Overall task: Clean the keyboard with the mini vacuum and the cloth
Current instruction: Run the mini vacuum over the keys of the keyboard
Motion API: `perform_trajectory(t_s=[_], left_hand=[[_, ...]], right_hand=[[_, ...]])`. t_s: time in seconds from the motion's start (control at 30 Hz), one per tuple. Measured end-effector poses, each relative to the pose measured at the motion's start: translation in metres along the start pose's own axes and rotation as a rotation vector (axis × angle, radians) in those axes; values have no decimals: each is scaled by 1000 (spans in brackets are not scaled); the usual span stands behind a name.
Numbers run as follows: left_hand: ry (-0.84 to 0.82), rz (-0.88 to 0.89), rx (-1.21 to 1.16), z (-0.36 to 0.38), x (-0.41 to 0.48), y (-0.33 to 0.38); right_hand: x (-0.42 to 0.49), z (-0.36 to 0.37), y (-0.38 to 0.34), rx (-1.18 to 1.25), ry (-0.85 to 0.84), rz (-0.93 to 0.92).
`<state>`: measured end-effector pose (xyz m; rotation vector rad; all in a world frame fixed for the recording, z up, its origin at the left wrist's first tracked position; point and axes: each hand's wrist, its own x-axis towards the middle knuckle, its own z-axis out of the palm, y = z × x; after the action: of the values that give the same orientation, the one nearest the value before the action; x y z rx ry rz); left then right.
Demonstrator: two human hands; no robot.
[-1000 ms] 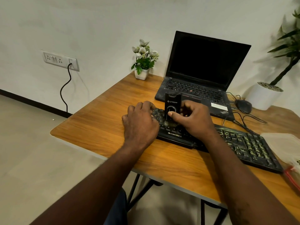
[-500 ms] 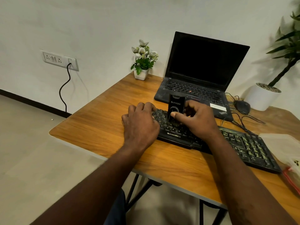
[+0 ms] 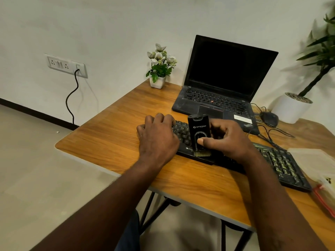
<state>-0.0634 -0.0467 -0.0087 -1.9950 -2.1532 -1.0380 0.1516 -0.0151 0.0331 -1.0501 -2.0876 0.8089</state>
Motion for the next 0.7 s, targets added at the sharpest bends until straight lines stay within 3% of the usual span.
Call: perform_trajectory(t_s=[0.3, 0.57, 0.7], left_hand=[[21, 224, 53, 0, -6, 9], [2, 306, 51, 3, -8, 7], [5, 368, 52, 5, -8, 10]], right_hand=[[-1, -6, 14, -152, 412, 113], [2, -7, 21, -301, 540, 158], [-3, -13, 19, -253, 447, 181]])
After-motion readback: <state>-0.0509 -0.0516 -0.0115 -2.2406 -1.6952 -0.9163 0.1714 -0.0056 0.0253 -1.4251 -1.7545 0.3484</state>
